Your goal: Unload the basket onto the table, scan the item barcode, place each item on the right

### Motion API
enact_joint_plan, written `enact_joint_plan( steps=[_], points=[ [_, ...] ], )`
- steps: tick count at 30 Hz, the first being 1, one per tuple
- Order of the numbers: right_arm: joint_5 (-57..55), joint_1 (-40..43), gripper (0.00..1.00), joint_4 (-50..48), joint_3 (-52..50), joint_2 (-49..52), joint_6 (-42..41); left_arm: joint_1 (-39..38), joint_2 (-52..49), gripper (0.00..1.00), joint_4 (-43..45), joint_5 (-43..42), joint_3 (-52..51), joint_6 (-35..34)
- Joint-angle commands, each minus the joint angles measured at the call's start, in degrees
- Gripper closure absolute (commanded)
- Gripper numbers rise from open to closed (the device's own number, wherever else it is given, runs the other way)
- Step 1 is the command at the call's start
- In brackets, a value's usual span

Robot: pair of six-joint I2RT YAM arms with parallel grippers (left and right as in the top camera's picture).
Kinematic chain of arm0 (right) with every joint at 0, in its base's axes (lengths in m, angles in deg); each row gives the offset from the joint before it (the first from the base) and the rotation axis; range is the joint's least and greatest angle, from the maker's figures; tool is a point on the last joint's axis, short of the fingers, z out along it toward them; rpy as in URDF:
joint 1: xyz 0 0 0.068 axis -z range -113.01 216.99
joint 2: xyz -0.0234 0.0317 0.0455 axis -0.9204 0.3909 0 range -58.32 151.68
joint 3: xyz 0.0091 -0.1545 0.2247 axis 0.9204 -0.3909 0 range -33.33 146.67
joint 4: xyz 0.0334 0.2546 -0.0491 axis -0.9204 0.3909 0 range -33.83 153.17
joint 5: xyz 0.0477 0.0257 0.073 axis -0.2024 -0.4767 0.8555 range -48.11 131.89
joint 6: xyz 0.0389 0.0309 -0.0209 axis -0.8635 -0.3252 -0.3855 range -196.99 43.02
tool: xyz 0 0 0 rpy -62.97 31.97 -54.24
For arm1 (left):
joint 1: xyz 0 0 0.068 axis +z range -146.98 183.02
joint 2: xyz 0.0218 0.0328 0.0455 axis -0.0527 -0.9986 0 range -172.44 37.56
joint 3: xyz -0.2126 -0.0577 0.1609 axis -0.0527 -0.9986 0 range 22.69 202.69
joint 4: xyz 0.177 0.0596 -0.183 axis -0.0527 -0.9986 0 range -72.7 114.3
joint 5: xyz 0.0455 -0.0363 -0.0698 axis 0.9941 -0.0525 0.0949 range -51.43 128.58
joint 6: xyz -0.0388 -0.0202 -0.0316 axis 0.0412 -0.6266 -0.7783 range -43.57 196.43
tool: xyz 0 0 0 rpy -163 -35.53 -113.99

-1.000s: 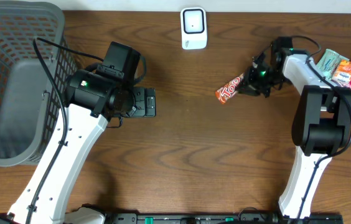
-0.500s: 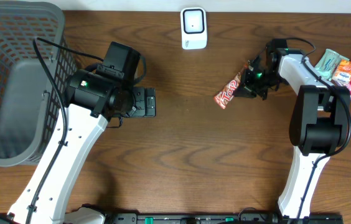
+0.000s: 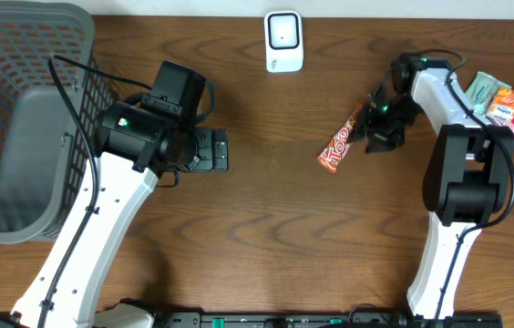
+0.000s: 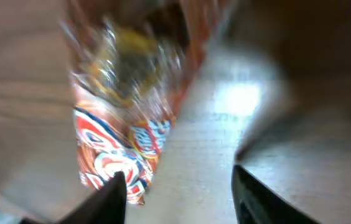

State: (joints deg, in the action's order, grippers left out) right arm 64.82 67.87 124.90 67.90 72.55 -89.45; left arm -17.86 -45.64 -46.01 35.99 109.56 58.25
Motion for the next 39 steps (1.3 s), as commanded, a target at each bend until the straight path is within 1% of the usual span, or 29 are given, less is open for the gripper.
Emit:
enact_joint_plan(
  steps=[1,3,7,10,14,18,20,21,25,29,32,39],
  points=[
    [-1.6,-0.2,0.44,-1.2,2.1,0.6,-0.4,0.0,-0.1,0.02,-0.2,0.9,0.3,-0.1],
    [-0.9,-0.4,0.43,-3.1,1.2,0.6,-3.0,0.0,-0.1,0.02,-0.2,0.9,0.3,-0.1],
    [3.8,-0.9,0.41,-7.6,-0.9,0.6,-4.4,0.0,-0.1,0.02,-0.2,0.9,0.3,-0.1],
    [2.9,-1.9,0.43,-12.9,-4.7,0.6,-8.8,0.0,-0.1,0.02,-0.2,0.9,0.3,-0.1],
    [2.6,-3.2,0.47,-19.9,-9.9,0.6,-12.0,0.0,-0.1,0.02,-0.2,0.9,0.3,-0.1],
    [2.1,-4.3,0.64,-24.6,-13.9,0.6,-12.4,0.0,-0.1,0.02,-0.2,0.9,0.3,-0.1],
    [0.2,-4.8,0.83,-25.0,-14.5,0.6,-12.3,0.0,-0.1,0.02,-0.2,0.9,0.3,-0.1],
    [-0.7,-5.0,0.99,-25.0,-14.5,0.6,-12.3,0.0,-0.1,0.02,-0.2,0.9,0.3,-0.1],
    [-1.1,-5.6,0.99,-25.5,-14.2,0.6,-10.1,0.0,-0.1,0.02,-0.2,0.9,0.3,-0.1],
    [3.7,-5.6,0.99,-24.5,-12.3,0.6,-6.9,0.0,-0.1,0.02,-0.2,0.9,0.3,-0.1],
    [7.6,-5.6,0.99,-22.1,-8.9,0.6,-4.8,0.0,-0.1,0.02,-0.2,0.9,0.3,-0.1],
    [7.6,-7.2,0.99,-15.0,0.1,0.6,-1.0,0.0,-0.1,0.02,-0.2,0.9,0.3,-0.1]
  ],
)
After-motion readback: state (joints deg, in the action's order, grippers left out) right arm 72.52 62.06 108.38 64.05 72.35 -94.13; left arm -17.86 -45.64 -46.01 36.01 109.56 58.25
